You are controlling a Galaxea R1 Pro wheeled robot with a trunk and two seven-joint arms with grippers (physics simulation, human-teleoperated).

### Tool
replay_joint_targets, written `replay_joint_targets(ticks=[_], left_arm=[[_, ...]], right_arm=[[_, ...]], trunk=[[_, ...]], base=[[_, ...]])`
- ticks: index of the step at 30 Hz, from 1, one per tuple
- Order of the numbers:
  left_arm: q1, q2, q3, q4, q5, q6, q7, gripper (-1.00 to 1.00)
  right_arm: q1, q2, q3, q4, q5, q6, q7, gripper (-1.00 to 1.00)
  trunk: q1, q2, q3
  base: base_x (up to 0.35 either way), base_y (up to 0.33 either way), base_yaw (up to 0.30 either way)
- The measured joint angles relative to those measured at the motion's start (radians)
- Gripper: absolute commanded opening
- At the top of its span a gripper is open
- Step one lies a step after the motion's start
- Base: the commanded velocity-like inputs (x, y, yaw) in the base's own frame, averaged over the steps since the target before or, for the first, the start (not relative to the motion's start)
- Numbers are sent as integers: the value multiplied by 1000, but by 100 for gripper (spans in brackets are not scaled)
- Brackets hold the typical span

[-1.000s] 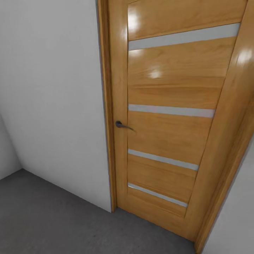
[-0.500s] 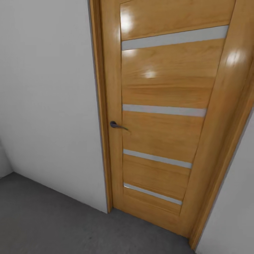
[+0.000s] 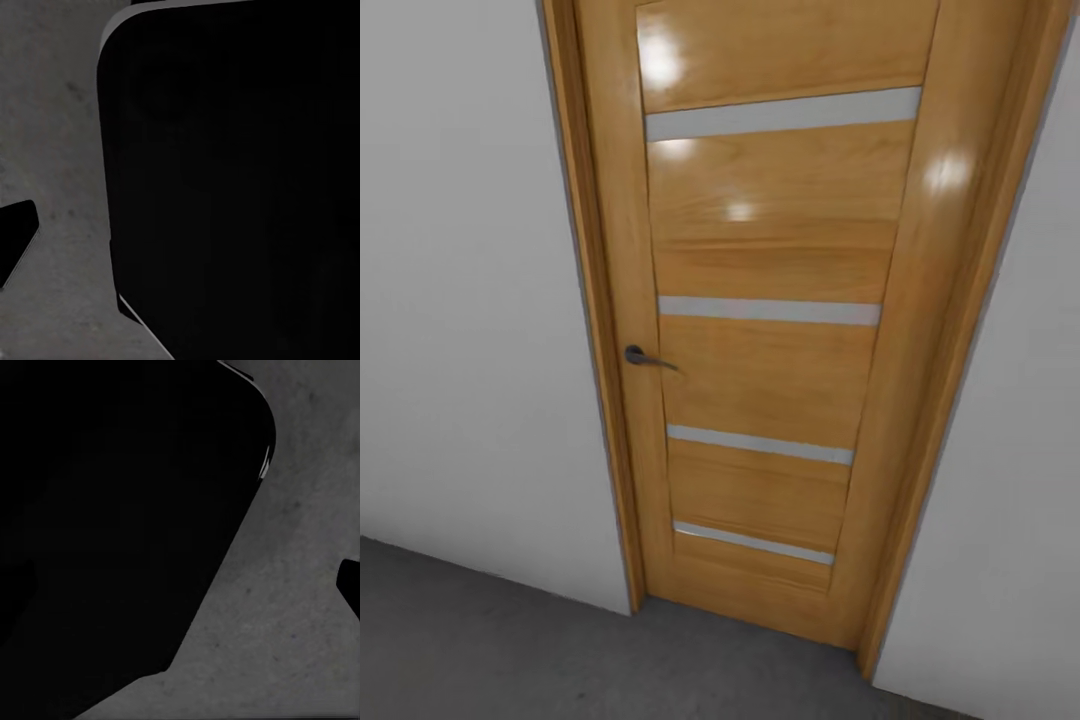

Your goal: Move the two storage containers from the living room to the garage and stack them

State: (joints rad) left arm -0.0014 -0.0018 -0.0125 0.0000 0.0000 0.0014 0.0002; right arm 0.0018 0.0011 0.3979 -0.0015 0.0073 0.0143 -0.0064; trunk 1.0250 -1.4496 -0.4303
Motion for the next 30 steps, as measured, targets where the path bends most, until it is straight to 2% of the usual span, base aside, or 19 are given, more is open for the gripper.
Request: replay_joint_targets(ticks=[4,10,24,30], left_arm=[[0,0,0,0,0,0,-1,100],[0,0,2,0,0,1,-2,100],[0,0,7,0,0,1,-1,100],[0,0,9,0,0,1,0,100]], right_arm=[[0,0,1,0,-2,0,1,100],[0,0,2,0,-3,-1,2,100],[0,0,2,0,-6,-2,3,100],[0,0,1,0,-6,-4,4,100]], trunk=[[0,0,0],[0,0,0],[-1,0,0],[0,0,0]], base=[[44,31,-283],[219,198,-220],[292,189,-15],[187,48,0]])
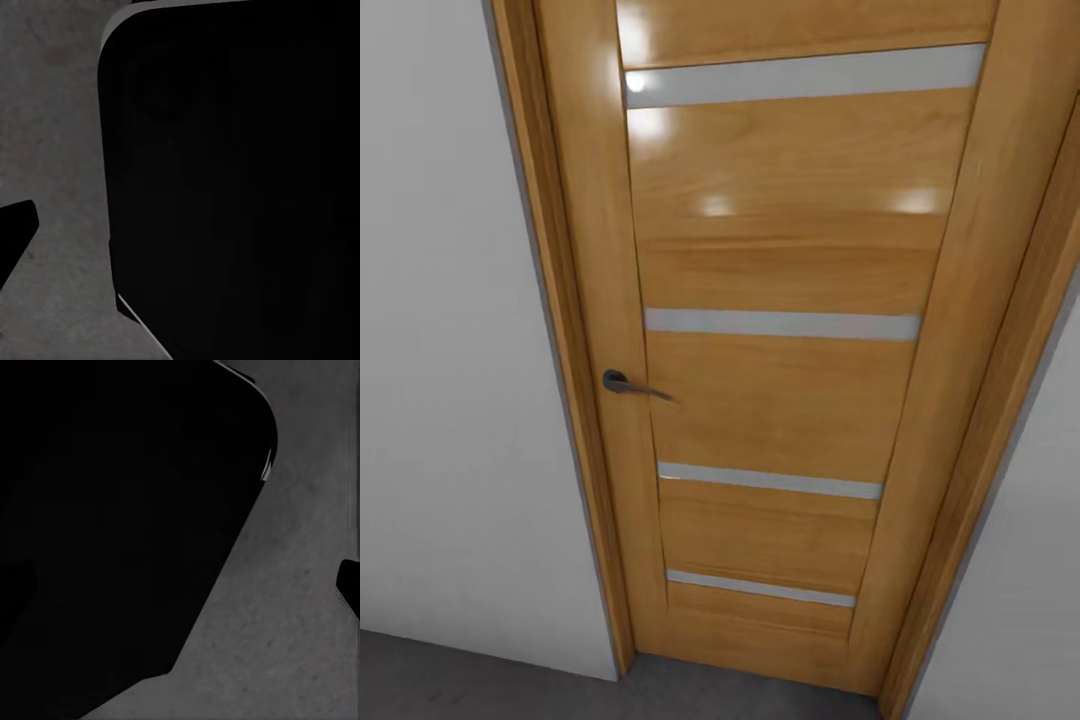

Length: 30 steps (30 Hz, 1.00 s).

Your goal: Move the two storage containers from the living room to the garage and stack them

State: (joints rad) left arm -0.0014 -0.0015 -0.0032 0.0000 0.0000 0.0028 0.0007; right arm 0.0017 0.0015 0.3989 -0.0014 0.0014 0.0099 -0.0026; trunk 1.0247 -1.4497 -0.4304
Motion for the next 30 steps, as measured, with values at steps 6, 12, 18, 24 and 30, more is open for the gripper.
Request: replay_joint_targets(ticks=[6,12,18,24,30], left_arm=[[0,0,0,0,0,0,0,100],[0,-1,0,0,0,0,1,100],[0,-1,1,0,0,0,-1,100],[0,-1,2,0,0,0,0,100],[0,0,2,0,0,0,1,100]], right_arm=[[0,0,0,0,-1,-4,1,100],[0,0,1,0,-3,-4,1,100],[0,-1,0,0,-3,-6,1,100],[0,0,1,0,-3,-7,1,100],[0,0,1,0,-3,-7,1,100]], trunk=[[0,0,0],[0,0,0],[0,0,0],[0,0,0],[0,0,0]], base=[[18,4,-102],[2,0,-263],[0,0,-281],[12,1,-150],[211,78,-12]])
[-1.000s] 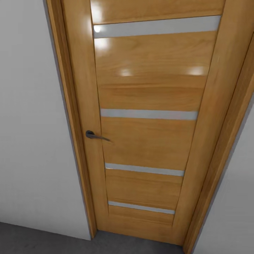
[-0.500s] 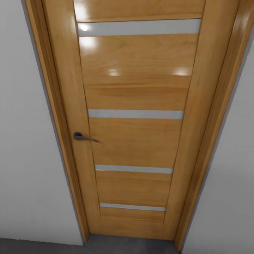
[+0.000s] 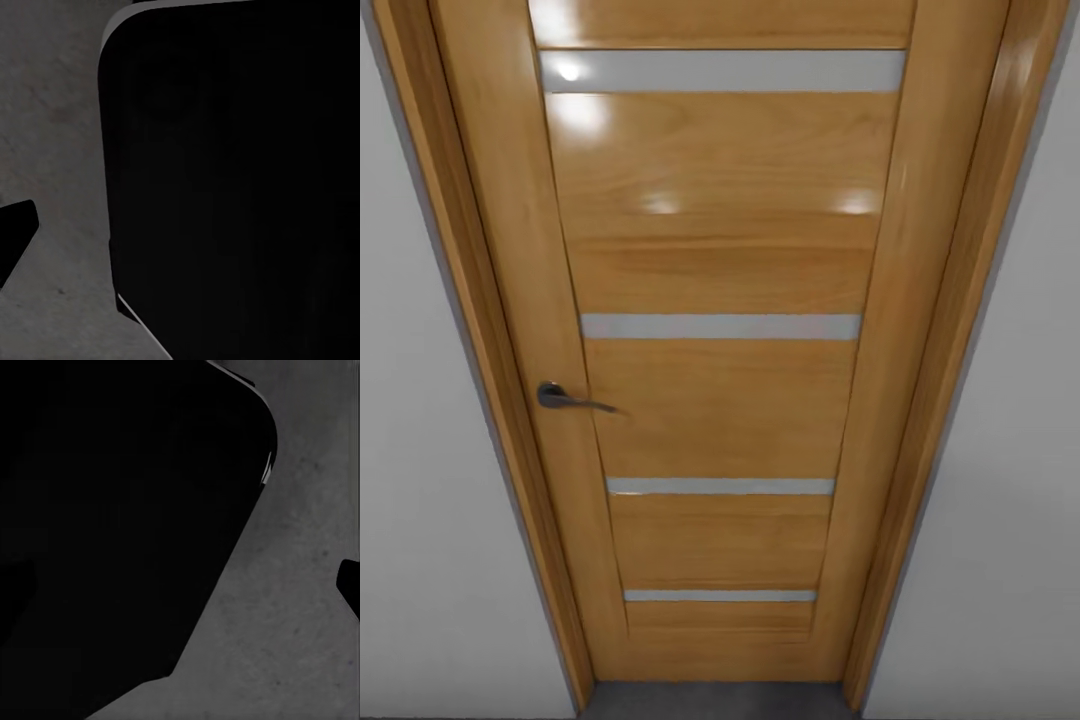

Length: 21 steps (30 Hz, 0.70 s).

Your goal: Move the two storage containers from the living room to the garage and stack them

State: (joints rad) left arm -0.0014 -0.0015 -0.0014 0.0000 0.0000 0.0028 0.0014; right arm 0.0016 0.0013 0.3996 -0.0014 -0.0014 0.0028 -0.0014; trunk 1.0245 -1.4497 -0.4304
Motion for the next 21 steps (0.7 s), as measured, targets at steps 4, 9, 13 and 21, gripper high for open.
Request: replay_joint_targets(ticks=[4,9,13,21], left_arm=[[0,0,0,0,0,0,0,100],[0,0,0,0,0,0,0,100],[0,0,0,0,0,0,0,100],[0,0,0,0,0,0,0,100]], right_arm=[[0,0,0,0,0,0,0,100],[0,-1,0,0,0,0,1,100],[0,-1,0,0,0,0,3,100],[0,-1,0,0,1,-1,4,100]], trunk=[[0,0,0],[0,0,0],[0,0,0],[1,0,0]], base=[[287,122,-2],[269,114,0],[120,37,0],[14,4,0]])
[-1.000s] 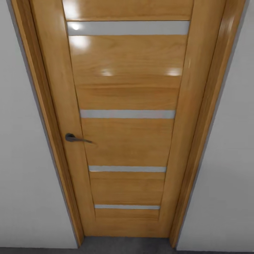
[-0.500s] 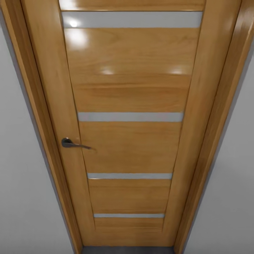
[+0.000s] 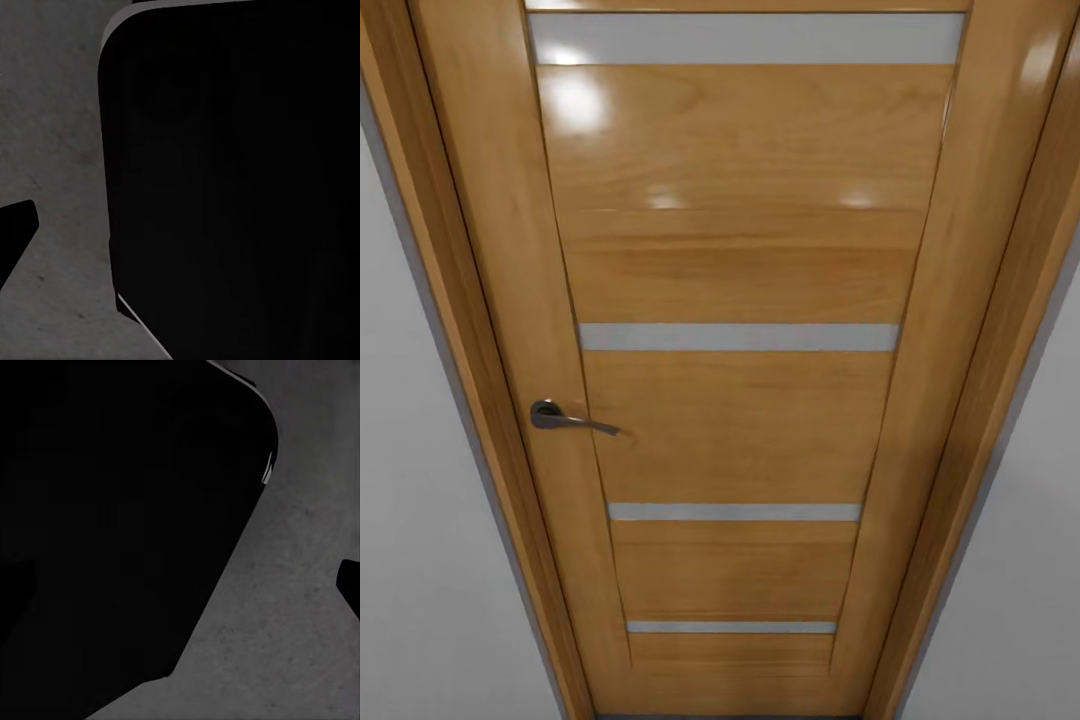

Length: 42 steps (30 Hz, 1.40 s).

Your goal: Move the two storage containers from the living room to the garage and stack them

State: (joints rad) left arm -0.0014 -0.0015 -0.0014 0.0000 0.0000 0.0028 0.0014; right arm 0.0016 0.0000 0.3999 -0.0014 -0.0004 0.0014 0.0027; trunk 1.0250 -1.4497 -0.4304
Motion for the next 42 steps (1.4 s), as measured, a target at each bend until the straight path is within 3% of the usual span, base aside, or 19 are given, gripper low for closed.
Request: replay_joint_targets(ticks=[22,31,42], left_arm=[[0,0,0,0,0,0,0,100],[0,0,0,0,0,0,0,100],[0,0,0,0,0,0,0,100]], right_arm=[[0,-1,1,1,2,0,1,100],[0,-1,1,1,2,0,1,100],[0,-1,1,1,0,0,1,100]], trunk=[[0,0,0],[0,0,0],[0,0,0]], base=[[3,0,0],[201,0,0],[20,0,0]])
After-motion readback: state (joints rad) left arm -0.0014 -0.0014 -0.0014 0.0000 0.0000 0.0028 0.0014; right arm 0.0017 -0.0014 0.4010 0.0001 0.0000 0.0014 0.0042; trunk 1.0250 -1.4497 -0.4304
